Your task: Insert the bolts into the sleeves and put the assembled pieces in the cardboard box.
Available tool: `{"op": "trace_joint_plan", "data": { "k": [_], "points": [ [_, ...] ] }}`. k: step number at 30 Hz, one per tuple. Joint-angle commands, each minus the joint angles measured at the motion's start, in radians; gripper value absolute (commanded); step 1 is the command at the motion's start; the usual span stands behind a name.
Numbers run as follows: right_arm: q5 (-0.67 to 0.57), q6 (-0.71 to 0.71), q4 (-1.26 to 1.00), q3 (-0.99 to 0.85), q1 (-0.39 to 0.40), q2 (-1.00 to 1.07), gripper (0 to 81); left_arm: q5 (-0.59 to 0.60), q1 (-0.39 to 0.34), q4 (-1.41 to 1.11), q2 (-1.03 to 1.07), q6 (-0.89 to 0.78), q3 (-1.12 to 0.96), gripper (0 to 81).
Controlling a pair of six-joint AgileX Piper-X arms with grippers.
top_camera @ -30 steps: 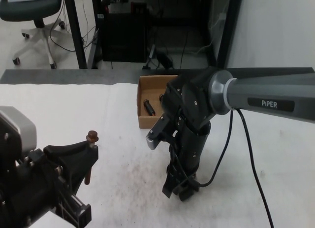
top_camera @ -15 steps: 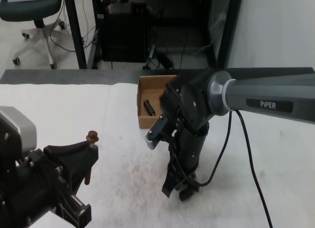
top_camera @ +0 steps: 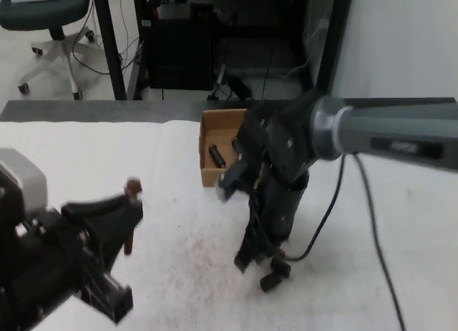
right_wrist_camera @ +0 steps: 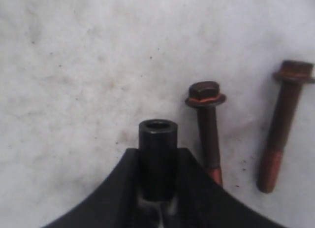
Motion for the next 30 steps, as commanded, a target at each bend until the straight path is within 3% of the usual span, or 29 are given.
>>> {"op": "trace_joint_plan", "data": {
  "k": [1, 7, 12, 14, 21, 25, 30],
  "points": [
    [-0.047, 0.042, -0.069, -0.01, -0.007, -0.134, 0.6, -0.07, 0.001, -0.202, -0.005, -0.134, -0.006, 0.4],
    [-0.344, 0.212, -0.336, -0.006, -0.051, -0.346, 0.6, -0.095, 0.001, -0.482, 0.006, -0.43, -0.006, 0.4],
    [-0.702, 0.237, -0.443, -0.006, -0.104, -0.454, 0.6, 0.122, 0.001, -0.596, 0.053, -0.471, -0.006, 0.4],
    [-0.766, 0.237, -0.435, 0.004, -0.111, -0.49, 0.6, 0.232, 0.001, -0.616, 0.082, -0.471, -0.021, 0.4],
    [-0.77, 0.26, -0.525, 0.233, -0.094, -0.64, 0.6, 0.446, 0.036, -0.615, 0.233, -0.471, -0.185, 0.4],
    [-0.731, 0.389, -0.765, 0.406, -0.057, -0.716, 0.6, 0.589, 0.08, -0.615, 0.329, -0.471, -0.274, 0.4],
    [-0.593, 0.414, -1.177, 0.56, 0.039, -0.735, 0.6, 0.591, 0.086, -0.615, 0.404, -0.471, -0.328, 0.4]
  ]
}}
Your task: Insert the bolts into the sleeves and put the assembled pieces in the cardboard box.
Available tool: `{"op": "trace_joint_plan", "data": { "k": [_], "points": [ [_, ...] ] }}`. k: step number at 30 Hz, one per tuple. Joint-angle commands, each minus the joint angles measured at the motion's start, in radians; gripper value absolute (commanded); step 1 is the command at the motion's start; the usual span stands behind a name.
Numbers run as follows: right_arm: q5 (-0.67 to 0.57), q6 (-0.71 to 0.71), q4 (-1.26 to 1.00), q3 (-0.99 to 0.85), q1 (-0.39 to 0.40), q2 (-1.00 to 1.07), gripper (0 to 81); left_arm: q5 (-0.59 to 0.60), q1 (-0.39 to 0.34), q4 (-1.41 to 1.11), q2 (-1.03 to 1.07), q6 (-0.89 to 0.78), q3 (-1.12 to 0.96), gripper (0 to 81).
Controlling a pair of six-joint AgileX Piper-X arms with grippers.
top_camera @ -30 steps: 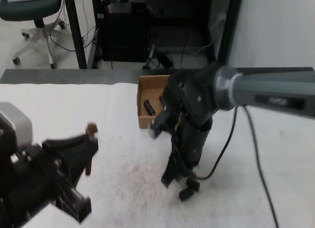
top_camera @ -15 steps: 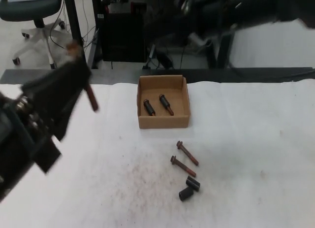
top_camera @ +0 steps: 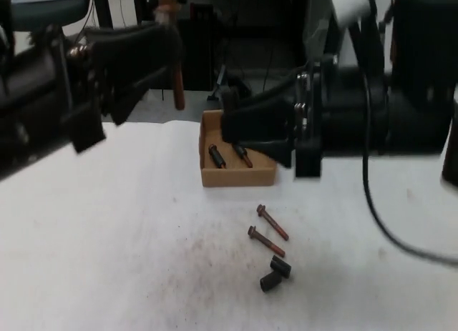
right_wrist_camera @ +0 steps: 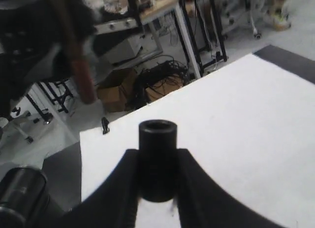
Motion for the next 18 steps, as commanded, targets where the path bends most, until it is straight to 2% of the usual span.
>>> {"op": "trace_joint_plan", "data": {
  "k": [1, 4, 8, 18],
  "points": [
    [0.1, 0.016, -0.23, 0.056, 0.037, -0.011, 0.6, 0.022, 0.004, -0.017, 0.009, -0.006, -0.032, 0.4],
    [0.202, 0.016, -0.296, 0.076, 0.094, 0.007, 0.6, 0.014, 0.004, -0.021, 0.014, -0.006, -0.035, 0.4],
    [0.21, 0.016, -0.295, 0.076, 0.129, 0.05, 0.6, 0.01, 0.004, -0.06, 0.014, -0.006, -0.035, 0.4],
    [0.218, 0.016, -0.295, 0.076, 0.134, 0.119, 0.6, -0.027, 0.004, -0.132, 0.014, -0.006, -0.035, 0.4]
  ]
}}
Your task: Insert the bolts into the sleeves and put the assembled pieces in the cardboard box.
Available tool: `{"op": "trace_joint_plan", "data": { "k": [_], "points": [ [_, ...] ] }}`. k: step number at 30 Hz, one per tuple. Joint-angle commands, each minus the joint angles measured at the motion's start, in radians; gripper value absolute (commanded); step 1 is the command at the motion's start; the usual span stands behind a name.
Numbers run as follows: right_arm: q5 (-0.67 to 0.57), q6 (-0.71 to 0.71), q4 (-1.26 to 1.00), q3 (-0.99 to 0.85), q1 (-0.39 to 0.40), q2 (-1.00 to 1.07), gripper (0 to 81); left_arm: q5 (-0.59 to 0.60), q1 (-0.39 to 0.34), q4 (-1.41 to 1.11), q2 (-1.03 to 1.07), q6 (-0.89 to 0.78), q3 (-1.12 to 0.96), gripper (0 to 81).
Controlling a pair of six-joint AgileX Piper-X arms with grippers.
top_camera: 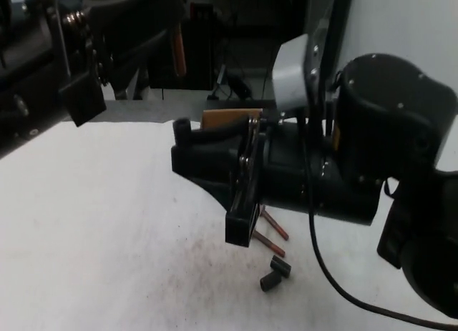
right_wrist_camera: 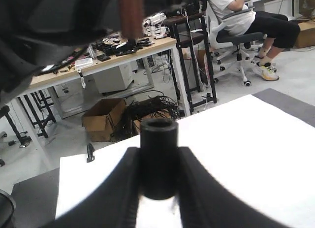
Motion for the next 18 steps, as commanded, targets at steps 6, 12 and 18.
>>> {"op": "trace_joint_plan", "data": {
  "k": [6, 12, 18],
  "points": [
    [0.012, 0.005, -0.119, -0.004, 0.001, -0.003, 0.6, -0.012, 0.0, -0.028, -0.004, -0.003, -0.011, 0.4],
    [0.012, 0.005, -0.184, -0.004, 0.003, -0.003, 0.6, -0.012, 0.0, -0.028, -0.004, -0.003, -0.011, 0.4],
    [0.012, 0.005, -0.189, -0.004, 0.003, -0.003, 0.6, -0.012, 0.0, -0.022, -0.004, -0.003, -0.011, 0.4]
  ]
}}
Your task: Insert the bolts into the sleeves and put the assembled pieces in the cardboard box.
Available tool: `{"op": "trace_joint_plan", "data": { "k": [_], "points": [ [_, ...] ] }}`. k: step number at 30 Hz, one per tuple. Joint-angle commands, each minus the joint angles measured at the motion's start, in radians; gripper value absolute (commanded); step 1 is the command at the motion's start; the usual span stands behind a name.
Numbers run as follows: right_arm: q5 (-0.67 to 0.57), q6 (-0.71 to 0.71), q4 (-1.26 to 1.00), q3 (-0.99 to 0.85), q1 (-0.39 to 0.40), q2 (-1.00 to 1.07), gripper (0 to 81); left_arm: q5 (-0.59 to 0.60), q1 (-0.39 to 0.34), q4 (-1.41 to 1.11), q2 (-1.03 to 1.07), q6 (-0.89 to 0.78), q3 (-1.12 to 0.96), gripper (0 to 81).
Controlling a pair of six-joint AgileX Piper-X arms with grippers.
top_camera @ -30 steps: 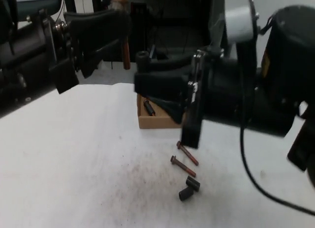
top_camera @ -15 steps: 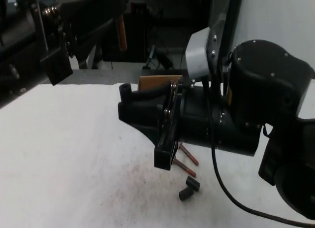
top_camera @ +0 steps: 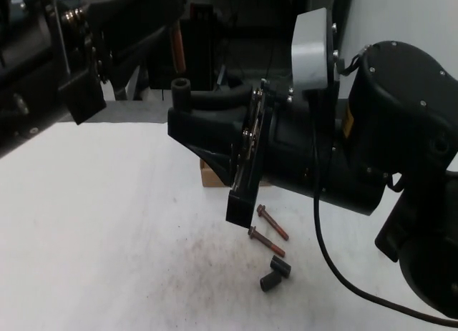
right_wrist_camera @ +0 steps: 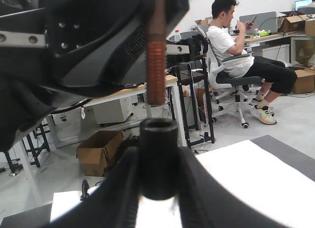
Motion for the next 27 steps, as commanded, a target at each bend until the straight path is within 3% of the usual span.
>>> {"op": "trace_joint_plan", "data": {
  "k": [1, 19, 27],
  "points": [
    [0.001, 0.001, -0.02, -0.005, 0.003, -0.004, 0.6, -0.006, 0.0, -0.011, -0.004, -0.001, -0.011, 0.4],
    [0.001, 0.001, -0.018, -0.005, 0.001, -0.004, 0.6, 0.071, 0.0, 0.065, -0.004, 0.002, -0.011, 0.4],
    [0.001, 0.001, -0.018, -0.005, 0.001, -0.004, 0.6, 0.126, 0.042, 0.148, -0.004, 0.024, -0.011, 0.4]
  ]
}}
